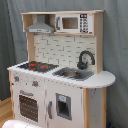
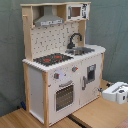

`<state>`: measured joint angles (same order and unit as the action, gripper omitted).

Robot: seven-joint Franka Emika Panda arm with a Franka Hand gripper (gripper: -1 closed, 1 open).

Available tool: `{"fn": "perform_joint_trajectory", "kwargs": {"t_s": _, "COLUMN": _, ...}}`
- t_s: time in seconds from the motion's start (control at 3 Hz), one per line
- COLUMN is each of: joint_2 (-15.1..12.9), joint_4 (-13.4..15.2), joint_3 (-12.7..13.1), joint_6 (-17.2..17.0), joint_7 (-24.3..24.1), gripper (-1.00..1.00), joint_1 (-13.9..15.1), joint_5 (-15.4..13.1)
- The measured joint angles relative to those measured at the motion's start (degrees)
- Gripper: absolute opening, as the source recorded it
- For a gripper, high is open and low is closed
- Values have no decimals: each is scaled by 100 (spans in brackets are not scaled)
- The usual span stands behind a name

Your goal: Play with the kitchen

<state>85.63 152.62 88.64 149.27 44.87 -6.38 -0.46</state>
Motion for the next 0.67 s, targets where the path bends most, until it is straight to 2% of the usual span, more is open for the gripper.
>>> {"fn": "perform_joint_trajectory", "kwargs": {"t_s": 0.33, "joint_2": 7, "joint_4": -406, "joint_3": -241, "joint_6": 10, "joint_7": -39, "gripper": 100, "joint_1": 370, "joint_5": -2}}
{"fn": "perform_joint_trajectory", "kwargs": {"t_s": 0.67, "joint_2": 16, "joint_4": -628, "joint_3": -240, "joint_6": 73, "joint_7": -281, "gripper": 100, "joint_1": 871, "joint_5": -2}}
